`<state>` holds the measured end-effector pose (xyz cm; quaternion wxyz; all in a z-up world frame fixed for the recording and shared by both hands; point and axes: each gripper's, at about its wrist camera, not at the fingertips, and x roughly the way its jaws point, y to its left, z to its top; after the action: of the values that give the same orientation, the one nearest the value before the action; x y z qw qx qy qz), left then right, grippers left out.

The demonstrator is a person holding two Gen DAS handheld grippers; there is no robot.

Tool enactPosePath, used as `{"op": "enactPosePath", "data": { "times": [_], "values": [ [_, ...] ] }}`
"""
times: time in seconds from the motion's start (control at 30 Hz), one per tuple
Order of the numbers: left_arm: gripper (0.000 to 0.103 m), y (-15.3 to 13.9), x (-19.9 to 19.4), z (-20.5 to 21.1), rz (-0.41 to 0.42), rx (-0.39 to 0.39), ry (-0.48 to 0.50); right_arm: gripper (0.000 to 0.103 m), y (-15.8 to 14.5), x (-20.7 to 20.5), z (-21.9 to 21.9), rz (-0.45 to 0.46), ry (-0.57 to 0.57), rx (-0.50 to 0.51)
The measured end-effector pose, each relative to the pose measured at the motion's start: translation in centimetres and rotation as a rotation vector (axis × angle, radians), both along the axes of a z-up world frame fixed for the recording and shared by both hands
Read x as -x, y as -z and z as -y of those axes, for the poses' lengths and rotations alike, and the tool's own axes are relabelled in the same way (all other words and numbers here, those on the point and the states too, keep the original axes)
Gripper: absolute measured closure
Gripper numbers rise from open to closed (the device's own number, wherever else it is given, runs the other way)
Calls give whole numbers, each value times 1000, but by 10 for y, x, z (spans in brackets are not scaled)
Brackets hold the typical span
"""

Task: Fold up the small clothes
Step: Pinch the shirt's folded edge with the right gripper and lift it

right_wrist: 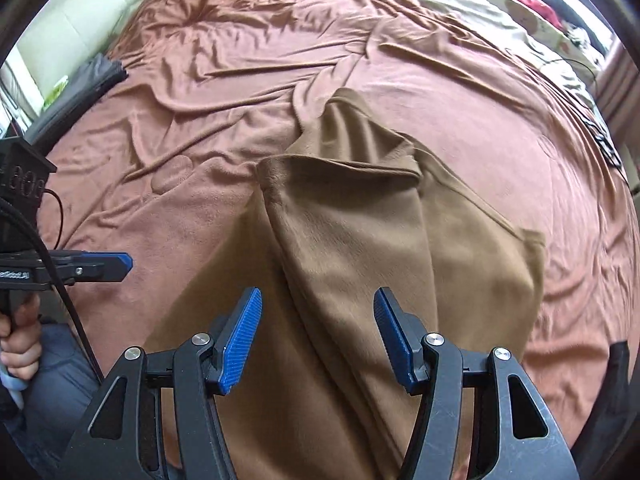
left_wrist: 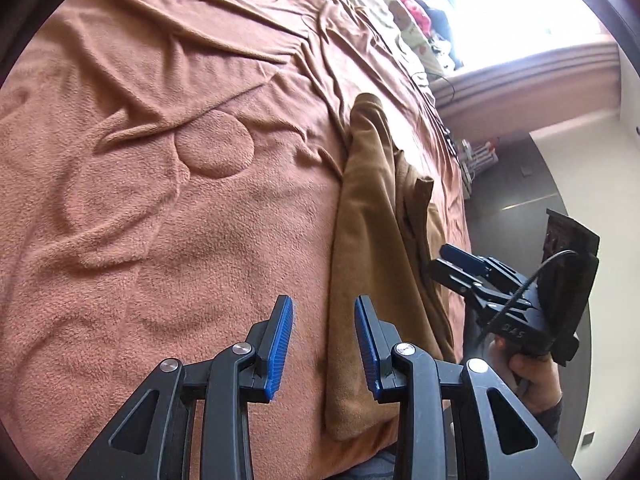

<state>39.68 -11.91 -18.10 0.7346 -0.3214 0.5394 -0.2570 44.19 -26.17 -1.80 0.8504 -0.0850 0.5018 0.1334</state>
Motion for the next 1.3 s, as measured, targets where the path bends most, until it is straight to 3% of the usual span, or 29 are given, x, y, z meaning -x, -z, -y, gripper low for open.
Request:
{"op": "enactPosePath", "data": {
  "times": [0.13, 0.2, 0.43, 0.5, 0.57, 0.6, 1.07, 1.3],
  "values": [
    [70, 0, 1, -4, -7, 3, -18, 51, 15, -16, -18, -9, -25, 57],
    [70, 2, 1, -5, -20, 8, -27, 63, 22, -24, -21, -20, -2, 99],
    [70, 5, -8, 2, -47, -19, -21, 65, 42, -39, -36, -40, -5, 139],
    [70, 4, -11, 5, -43, -21, -16, 74, 41, -40, -34, -36, -2, 119],
    [69, 4, -13, 9, -39, -30, -11, 93, 37, -39, -30, -28, 1, 70],
    [70, 3, -14, 10, -36, -36, -9, 94, 33, -37, -27, -19, 7, 66],
    [69, -25, -47, 51, 41, -121, 85, 96, -22, -3, 46, 117, 137, -39],
    [70, -26, -63, 65, 51, -143, 128, 97, -29, 12, 87, 131, 243, -46]
  ]
}}
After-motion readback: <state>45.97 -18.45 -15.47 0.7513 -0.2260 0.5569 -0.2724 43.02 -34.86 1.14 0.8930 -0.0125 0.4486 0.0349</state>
